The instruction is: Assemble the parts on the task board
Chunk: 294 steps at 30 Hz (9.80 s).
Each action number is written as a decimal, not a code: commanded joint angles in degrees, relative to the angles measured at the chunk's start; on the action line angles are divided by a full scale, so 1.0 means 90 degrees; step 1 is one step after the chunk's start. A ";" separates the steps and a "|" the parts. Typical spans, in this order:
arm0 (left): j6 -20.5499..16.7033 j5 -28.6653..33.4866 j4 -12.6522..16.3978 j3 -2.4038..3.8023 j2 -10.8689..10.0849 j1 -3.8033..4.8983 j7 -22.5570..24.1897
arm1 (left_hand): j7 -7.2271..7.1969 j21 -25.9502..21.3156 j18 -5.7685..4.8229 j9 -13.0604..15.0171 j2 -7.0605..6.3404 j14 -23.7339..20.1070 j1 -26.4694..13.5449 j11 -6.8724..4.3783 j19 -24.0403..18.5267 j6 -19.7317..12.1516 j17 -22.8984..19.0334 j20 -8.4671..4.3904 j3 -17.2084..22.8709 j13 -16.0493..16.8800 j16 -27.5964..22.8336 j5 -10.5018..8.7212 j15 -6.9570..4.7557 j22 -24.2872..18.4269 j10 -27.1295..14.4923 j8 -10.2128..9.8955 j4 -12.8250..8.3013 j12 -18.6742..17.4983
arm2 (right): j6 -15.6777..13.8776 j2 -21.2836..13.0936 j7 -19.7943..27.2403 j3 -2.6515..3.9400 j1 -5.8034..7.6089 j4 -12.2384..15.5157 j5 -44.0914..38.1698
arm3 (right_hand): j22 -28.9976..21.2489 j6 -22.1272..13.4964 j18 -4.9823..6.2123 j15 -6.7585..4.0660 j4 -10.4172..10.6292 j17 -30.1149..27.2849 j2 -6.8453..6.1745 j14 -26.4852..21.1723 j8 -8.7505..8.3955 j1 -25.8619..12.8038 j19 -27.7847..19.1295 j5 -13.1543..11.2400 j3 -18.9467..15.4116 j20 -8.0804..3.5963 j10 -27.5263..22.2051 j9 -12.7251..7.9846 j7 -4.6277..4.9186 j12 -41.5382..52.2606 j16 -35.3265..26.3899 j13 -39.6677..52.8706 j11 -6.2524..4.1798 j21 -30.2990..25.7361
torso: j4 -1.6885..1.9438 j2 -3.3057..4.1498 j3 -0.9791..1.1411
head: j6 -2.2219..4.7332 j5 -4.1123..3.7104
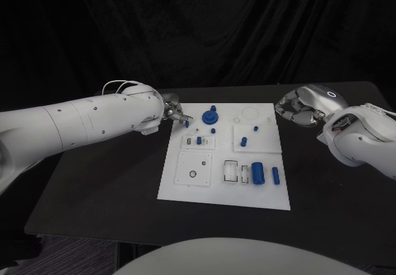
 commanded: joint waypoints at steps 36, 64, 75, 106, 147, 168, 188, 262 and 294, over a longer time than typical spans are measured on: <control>0.0057 0.0063 -0.0025 0.0006 0.0034 -0.0044 0.0134 | -0.0012 -0.0067 0.0004 -0.0011 -0.0003 0.0662 0.0208 0.0010 0.0084 0.0008 0.1676 0.0031 0.0167 0.1663 0.0041 0.0086 0.0016 0.1357 0.0675 -0.0080 -0.0075 -0.0031 | 0.0069 0.0004 -0.0119 0.0004 -0.0014 0.0018 -0.0017 | 0.1245 0.0032 0.0067 0.0020 0.0009 0.1197 -0.0041 0.0544 -0.0021 -0.0018 0.0144 -0.0011 0.0043 0.0031 0.0541 -0.0007 0.0011 -0.0024 -0.0033 0.1521 0.0030 -0.0035 | 0.0001 0.0000 -0.0002 | 0.0000 -0.0058; 0.0143 0.0063 -0.0068 0.0006 0.0052 -0.0063 0.0211 | 0.0004 -0.0117 0.0016 -0.0024 0.0013 0.0662 0.0258 0.0021 0.0049 -0.0038 0.1676 0.0035 0.0263 0.1663 0.0041 0.0141 0.0024 0.1341 0.0675 -0.0122 -0.0087 -0.0031 | 0.0094 0.0006 -0.0128 0.0004 -0.0014 0.0018 -0.0017 | 0.1245 0.0032 0.0067 0.0020 0.0009 0.1197 -0.0041 0.0544 -0.0021 -0.0018 0.0144 -0.0011 0.0043 0.0031 0.0541 -0.0007 0.0011 -0.0024 -0.0033 0.1521 0.0030 -0.0035 | 0.0004 -0.0002 0.0000 | 0.0000 -0.0059; 0.0207 0.0064 -0.0129 0.0006 0.0086 -0.0086 0.0314 | 0.0026 -0.0155 0.0024 -0.0044 0.0022 0.0662 0.0302 0.0038 0.0021 -0.0106 0.1676 0.0044 0.0368 0.1663 0.0041 0.0182 0.0037 0.1329 0.0675 -0.0178 -0.0097 -0.0031 | 0.0105 0.0010 -0.0131 0.0004 -0.0014 0.0019 -0.0017 | 0.1245 0.0032 0.0067 0.0020 0.0009 0.1197 -0.0041 0.0544 -0.0021 -0.0018 0.0144 -0.0011 0.0043 0.0031 0.0541 -0.0007 0.0011 -0.0024 -0.0033 0.1521 0.0030 -0.0035 | 0.0001 0.0001 0.0001 | 0.0000 -0.0058; 0.0029 0.0065 -0.0157 0.0006 0.0070 -0.0184 0.0656 | -0.0021 -0.0096 0.0015 0.0268 -0.0369 0.0662 0.0155 0.0004 0.0035 -0.0041 0.1676 0.0030 0.1732 0.1663 0.0041 0.1534 0.0023 0.1346 0.0675 0.0052 0.0049 -0.0031 | 0.0149 0.0020 -0.0147 0.0004 -0.0014 0.0009 -0.0017 | 0.1241 0.0034 0.0070 0.0018 0.0002 0.1192 -0.0042 0.0543 -0.0022 -0.0022 0.0141 -0.0011 0.0050 0.0029 0.0538 -0.0007 0.0010 -0.0027 -0.0037 0.1517 0.0028 -0.0050 | 0.0005 -0.0001 -0.0001 | 0.0000 -0.0021; -0.1545 0.1120 0.1881 0.0003 -0.1388 -0.0369 0.1433 | -0.0076 -0.0176 0.0034 0.0694 -0.1161 0.0662 -0.0224 -0.0049 -0.0040 -0.0104 0.1676 -0.0014 0.3295 0.1663 0.0041 0.1023 -0.0027 0.1316 0.0675 0.0463 -0.0396 -0.0031 | 0.0245 -0.0061 -0.0270 0.0004 -0.0015 0.0024 0.0038 | 0.1239 -0.0011 0.0071 0.0021 0.0002 0.1181 -0.0037 0.0541 -0.0048 -0.0027 0.0139 -0.0010 0.0061 0.0030 0.0526 -0.0019 0.0021 -0.0037 -0.0049 0.1503 0.0036 -0.0060 | 0.0010 -0.0027 -0.0004 | 0.0000 0.0011; -0.3601 -0.0768 0.2112 0.0004 -0.1471 -0.1113 0.1443 | -0.0118 -0.0009 -0.0005 0.0935 -0.1150 0.0662 -0.0308 -0.0079 0.0082 -0.0068 0.1676 -0.0028 0.3302 0.1663 0.0041 0.1000 -0.0051 0.1370 0.0675 0.0754 -0.0298 -0.0031 | 0.0257 -0.0090 -0.0285 0.0004 -0.0018 0.0039 0.0039 | 0.1237 -0.0007 0.0073 0.0023 0.0001 0.1174 -0.0037 0.0539 -0.0046 -0.0029 0.0137 -0.0012 0.0062 0.0030 0.0526 -0.0018 0.0021 -0.0037 -0.0055 0.1504 0.0036 -0.0068 | -0.0004 -0.0001 -0.0004 | 0.0000 0.0040; -0.3396 -0.0831 0.2138 0.0004 -0.1423 -0.1193 0.1198 | -0.0129 -0.0017 -0.0002 0.1017 -0.1140 0.0662 -0.0448 -0.0093 0.0081 -0.0065 0.1676 -0.0046 0.3241 0.1663 0.0041 0.0945 -0.0068 0.1366 0.0675 0.0856 -0.0148 -0.0031 | 0.0280 -0.0086 -0.0293 0.0004 -0.0023 0.0043 0.0039 | 0.1237 0.0005 0.0073 0.0023 0.0001 0.1172 -0.0035 0.0539 -0.0040 -0.0031 0.0137 -0.0014 0.0063 0.0031 0.0525 -0.0015 0.0020 -0.0038 -0.0057 0.1503 0.0037 -0.0069 | 0.0000 -0.0003 -0.0002 | 0.0000 0.0036; -0.2706 -0.0832 0.1930 0.0003 -0.1320 -0.1305 0.1383 | -0.0072 -0.0206 0.0040 0.0858 -0.0916 0.0662 -0.1192 -0.0035 -0.0052 -0.0086 0.1676 -0.0002 0.2585 0.1663 0.0041 0.0736 -0.0014 0.1308 0.0675 0.0815 0.0164 -0.0031 | 0.0389 -0.0094 -0.0364 0.0004 -0.0045 0.0047 0.0038 | 0.1234 0.0034 0.0075 0.0021 -0.0013 0.1167 -0.0036 0.0538 -0.0025 -0.0030 0.0135 -0.0013 0.0073 0.0031 0.0518 -0.0009 0.0013 -0.0044 -0.0062 0.1494 0.0032 -0.0083 | 0.0001 -0.0003 0.0000 | 0.0000 0.0016; -0.3094 -0.0831 0.1941 0.0003 -0.1362 -0.1327 0.1498 | -0.0040 -0.0181 0.0034 0.0847 -0.0242 0.0662 -0.2856 -0.0007 -0.0039 -0.0131 0.1676 0.0017 0.1480 0.1663 0.0041 -0.0344 0.0008 0.1317 0.0675 0.0860 0.0171 -0.0031 | 0.0438 -0.0089 -0.0402 0.0004 -0.0048 0.0033 0.0038 | 0.1233 0.0034 0.0076 0.0021 -0.0015 0.1165 -0.0034 0.0537 -0.0025 -0.0029 0.0134 -0.0012 0.0075 0.0031 0.0519 -0.0009 0.0012 -0.0043 -0.0064 0.1495 0.0031 -0.0087 | 0.0003 -0.0002 -0.0002 | 0.0000 0.0032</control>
